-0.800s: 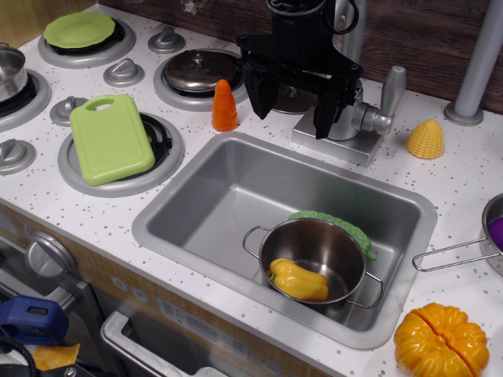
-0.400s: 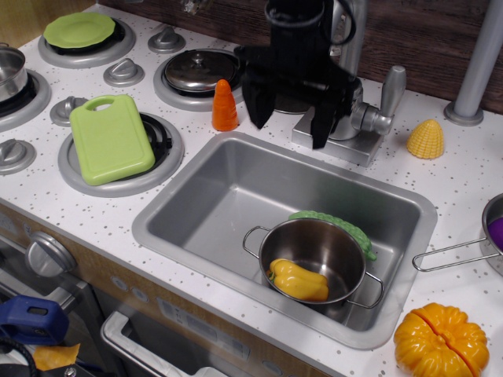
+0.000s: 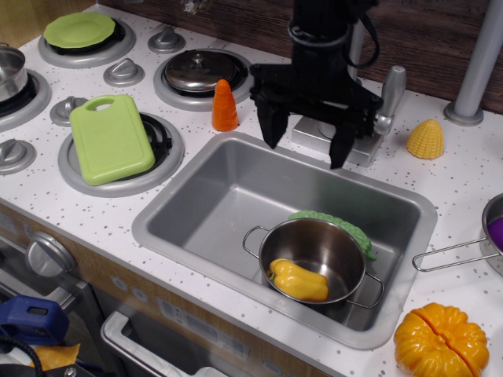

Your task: Turn faucet front to left

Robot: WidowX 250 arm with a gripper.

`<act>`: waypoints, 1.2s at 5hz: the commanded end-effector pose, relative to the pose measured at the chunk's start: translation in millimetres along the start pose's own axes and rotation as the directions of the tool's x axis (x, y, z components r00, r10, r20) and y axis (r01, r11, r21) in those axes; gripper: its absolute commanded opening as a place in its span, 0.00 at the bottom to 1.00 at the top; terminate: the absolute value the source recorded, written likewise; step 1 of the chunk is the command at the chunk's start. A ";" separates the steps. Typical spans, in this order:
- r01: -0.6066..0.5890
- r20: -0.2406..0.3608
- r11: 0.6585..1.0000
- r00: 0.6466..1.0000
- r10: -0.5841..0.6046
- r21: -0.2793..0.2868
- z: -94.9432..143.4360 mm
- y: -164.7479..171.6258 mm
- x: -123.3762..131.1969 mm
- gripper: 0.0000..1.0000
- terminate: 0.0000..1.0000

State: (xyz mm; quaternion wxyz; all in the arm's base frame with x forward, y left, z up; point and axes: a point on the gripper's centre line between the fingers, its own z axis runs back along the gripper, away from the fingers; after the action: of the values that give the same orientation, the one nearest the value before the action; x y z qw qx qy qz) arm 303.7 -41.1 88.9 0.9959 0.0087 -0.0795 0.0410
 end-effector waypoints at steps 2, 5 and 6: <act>0.059 0.243 0.997 0.969 -0.043 -0.055 19.5 -31.2 15.3 1.00 0.00; 0.183 0.374 0.983 0.912 -0.168 -0.005 27.2 -37.8 47.9 1.00 0.00; 0.214 0.371 0.977 0.909 -0.193 -0.018 30.3 -29.6 54.8 1.00 0.00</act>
State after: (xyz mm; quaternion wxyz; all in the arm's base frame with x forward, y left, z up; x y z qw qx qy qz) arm 350.1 -59.2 114.0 0.9667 -0.0095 -0.2426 -0.0809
